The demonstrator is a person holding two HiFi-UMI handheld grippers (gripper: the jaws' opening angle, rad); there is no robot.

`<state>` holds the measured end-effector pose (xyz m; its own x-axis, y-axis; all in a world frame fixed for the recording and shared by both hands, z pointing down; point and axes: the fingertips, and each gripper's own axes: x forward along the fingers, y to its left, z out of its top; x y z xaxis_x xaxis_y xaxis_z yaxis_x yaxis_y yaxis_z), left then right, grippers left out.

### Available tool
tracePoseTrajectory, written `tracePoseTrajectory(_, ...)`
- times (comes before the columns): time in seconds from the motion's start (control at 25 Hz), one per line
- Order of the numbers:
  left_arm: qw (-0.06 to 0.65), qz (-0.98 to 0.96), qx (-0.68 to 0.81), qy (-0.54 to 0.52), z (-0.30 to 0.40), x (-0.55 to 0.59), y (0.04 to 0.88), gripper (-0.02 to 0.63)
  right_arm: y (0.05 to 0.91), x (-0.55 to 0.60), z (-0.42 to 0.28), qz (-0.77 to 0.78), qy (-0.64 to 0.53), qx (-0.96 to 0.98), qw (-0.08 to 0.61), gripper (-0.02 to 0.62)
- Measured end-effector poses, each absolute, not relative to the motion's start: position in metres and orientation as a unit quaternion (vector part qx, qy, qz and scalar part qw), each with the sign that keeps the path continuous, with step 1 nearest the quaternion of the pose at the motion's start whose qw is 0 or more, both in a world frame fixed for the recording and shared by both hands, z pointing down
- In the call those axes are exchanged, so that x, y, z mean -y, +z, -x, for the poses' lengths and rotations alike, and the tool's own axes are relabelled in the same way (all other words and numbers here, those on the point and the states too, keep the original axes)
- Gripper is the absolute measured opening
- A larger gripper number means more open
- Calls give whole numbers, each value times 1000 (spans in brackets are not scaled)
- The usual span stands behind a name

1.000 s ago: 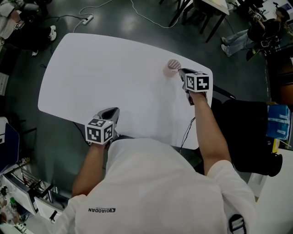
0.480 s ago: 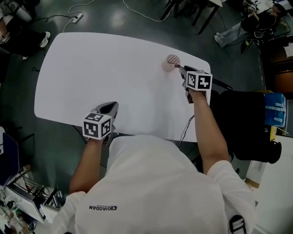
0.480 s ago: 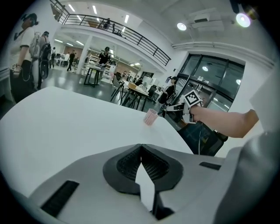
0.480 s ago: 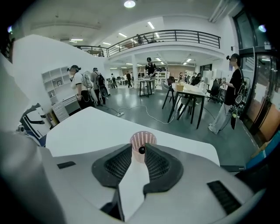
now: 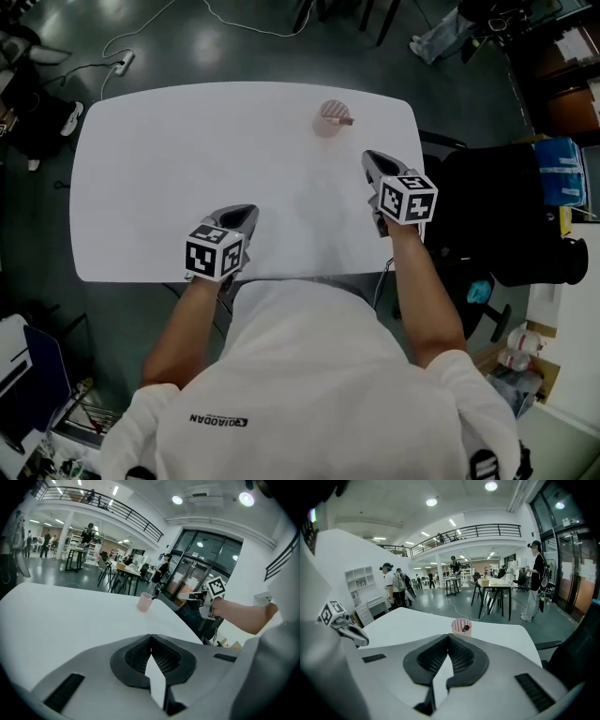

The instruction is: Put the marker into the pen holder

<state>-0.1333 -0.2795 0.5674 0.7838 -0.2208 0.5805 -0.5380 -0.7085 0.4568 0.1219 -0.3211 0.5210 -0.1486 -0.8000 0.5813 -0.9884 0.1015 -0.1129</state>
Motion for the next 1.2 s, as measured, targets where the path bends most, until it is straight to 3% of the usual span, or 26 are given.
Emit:
tracePoseTrajectory(0.2, 294, -905, 174, 253, 101, 277, 557, 28, 502, 271, -100, -619, 229, 738, 143, 18)
tracePoseTrajectory(0.44, 264, -920, 152, 247, 65, 244, 536, 28, 487, 217, -101, -630, 209, 736, 134, 18)
tracePoseTrajectory(0.76, 246, -919, 187, 244, 53, 163, 522, 28, 462, 141, -102, -570, 232, 788, 17, 18)
tracePoseTrajectory(1.2, 260, -911, 233, 219, 4, -5, 514, 28, 475, -28, -117, -504, 230, 832, 36, 18)
